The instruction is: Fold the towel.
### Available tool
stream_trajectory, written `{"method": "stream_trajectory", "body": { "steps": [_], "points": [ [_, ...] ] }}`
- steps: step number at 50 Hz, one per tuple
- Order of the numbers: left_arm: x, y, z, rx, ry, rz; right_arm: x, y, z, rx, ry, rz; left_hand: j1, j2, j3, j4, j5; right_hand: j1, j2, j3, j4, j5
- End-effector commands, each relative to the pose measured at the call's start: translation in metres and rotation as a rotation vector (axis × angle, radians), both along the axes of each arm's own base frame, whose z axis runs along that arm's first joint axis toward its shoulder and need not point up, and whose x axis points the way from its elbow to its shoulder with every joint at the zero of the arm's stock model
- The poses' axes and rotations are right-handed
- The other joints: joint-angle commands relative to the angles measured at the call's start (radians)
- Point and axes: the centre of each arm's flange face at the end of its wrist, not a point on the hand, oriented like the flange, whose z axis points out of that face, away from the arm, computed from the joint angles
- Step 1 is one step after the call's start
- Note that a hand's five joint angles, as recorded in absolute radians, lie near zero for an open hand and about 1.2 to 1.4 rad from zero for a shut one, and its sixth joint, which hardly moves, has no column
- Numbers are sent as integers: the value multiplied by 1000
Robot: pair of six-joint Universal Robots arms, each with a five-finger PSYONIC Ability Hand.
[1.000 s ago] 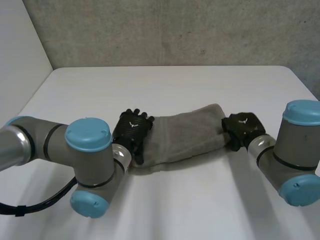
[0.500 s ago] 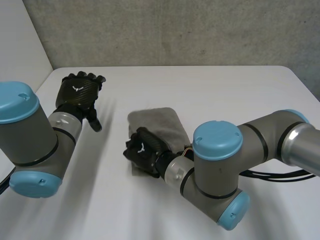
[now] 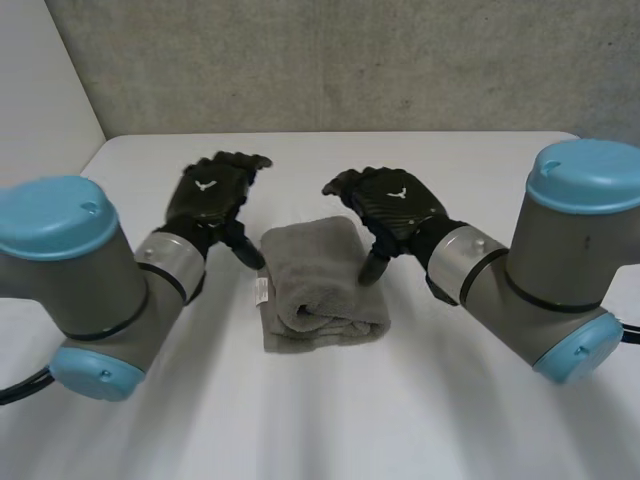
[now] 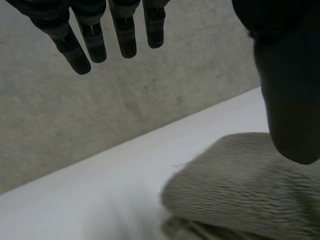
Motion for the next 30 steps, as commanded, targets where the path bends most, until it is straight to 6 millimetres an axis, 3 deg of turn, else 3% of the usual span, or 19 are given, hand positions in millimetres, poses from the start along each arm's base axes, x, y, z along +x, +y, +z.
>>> {"method": "stream_trajectory", "body": {
  "steps": [1, 2, 4, 7, 9, 14, 19, 21, 23, 24, 26, 29, 30],
  "points": [
    [-19, 13, -37, 85, -40, -60, 3, -14, -33, 147, 10, -24, -79, -77, -60, -87, -212, -59, -76, -73, -82, -60],
    [-19, 13, -37, 85, -40, -61, 3, -14, -33, 147, 10, -24, -79, -77, -60, -87, -212, -59, -76, -73, -82, -60],
    [-21, 12, -59, 124, -74, -62, 5, -18, -52, 199, 39, -26, -79, -77, -60, -87, -212, -59, -76, -73, -82, -60],
    [-22, 10, -69, 143, -91, -59, 6, -20, -63, 219, 59, -27, -76, -74, -58, -84, -210, -59, -76, -73, -82, -60],
    [-23, 7, -82, 158, -125, -60, 7, -23, -83, 259, 92, -27, -67, -66, -49, -76, -201, -59, -76, -73, -82, -60],
    [-23, 5, -85, 142, -159, -62, 7, -23, -92, 267, 122, -19, -70, -69, -52, -79, -204, -59, -76, -73, -82, -60],
    [-23, 3, -75, 117, -148, -59, 8, -23, -76, 223, 115, -10, -70, -69, -52, -79, -204, -59, -76, -73, -82, -60],
    [-23, 2, -67, 99, -138, -57, 8, -23, -64, 199, 99, -11, -70, -69, -52, -79, -204, -59, -76, -73, -82, -60],
    [-23, 2, -47, 59, -110, -54, 6, -21, -39, 153, 68, -15, -70, -69, -52, -79, -204, -59, -76, -73, -82, -60],
    [-23, 2, -46, 59, -109, -54, 6, -21, -39, 153, 68, -15, -70, -69, -52, -79, -204, -59, -76, -73, -82, -60],
    [-21, 3, -27, 22, -88, -50, 3, -19, -18, 114, 43, -34, -70, -69, -52, -79, -204, -59, -76, -73, -82, -60],
    [-20, 4, -20, 14, -83, -50, 0, -19, -8, 94, 30, -63, -70, -69, -52, -79, -204, -59, -76, -73, -82, -60],
    [-19, 6, -10, 2, -77, -49, -4, -20, 4, 69, 15, -102, -73, -71, -55, -81, -207, -59, -76, -73, -82, -60]
  ]
}}
